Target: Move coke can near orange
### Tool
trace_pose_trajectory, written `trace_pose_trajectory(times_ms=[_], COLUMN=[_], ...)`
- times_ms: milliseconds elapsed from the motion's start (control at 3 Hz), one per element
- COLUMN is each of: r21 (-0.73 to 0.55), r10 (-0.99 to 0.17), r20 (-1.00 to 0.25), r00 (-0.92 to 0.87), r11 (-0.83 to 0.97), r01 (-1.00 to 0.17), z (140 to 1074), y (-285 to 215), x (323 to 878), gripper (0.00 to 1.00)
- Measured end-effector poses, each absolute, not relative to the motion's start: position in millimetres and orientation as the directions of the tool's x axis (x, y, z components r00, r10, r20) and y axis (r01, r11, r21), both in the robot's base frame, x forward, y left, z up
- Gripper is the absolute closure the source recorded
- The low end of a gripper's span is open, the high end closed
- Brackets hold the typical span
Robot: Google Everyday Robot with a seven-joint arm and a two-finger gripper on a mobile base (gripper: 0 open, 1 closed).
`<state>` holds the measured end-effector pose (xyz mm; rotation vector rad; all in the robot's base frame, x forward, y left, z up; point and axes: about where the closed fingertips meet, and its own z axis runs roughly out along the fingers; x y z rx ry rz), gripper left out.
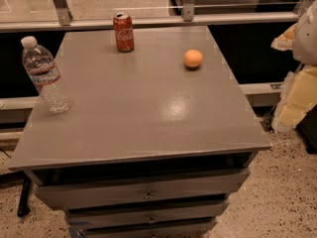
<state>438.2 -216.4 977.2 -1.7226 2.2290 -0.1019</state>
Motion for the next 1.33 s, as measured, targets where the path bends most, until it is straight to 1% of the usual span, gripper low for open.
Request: trace_pose_trajectory(times_ms=[333, 667, 1000, 1333], r21=[-0.25, -0.239, -0.207, -0.193], r10=[-0.953, -0.93, -0.863, -0.793], r20=[-0.208, -0.287, -0.445, -0.571], r00=[-0.221, -0.23, -0.241, -0.214], r11=[0.27, 0.301, 0.361, 0.383], r01=[-0.93, -0.923, -0.909, -0.903], z=[977, 970, 953, 943], y=[-216, -205, -183, -154], x=[438, 442, 465, 500], gripper=[0.0, 0.0, 0.0, 0.0])
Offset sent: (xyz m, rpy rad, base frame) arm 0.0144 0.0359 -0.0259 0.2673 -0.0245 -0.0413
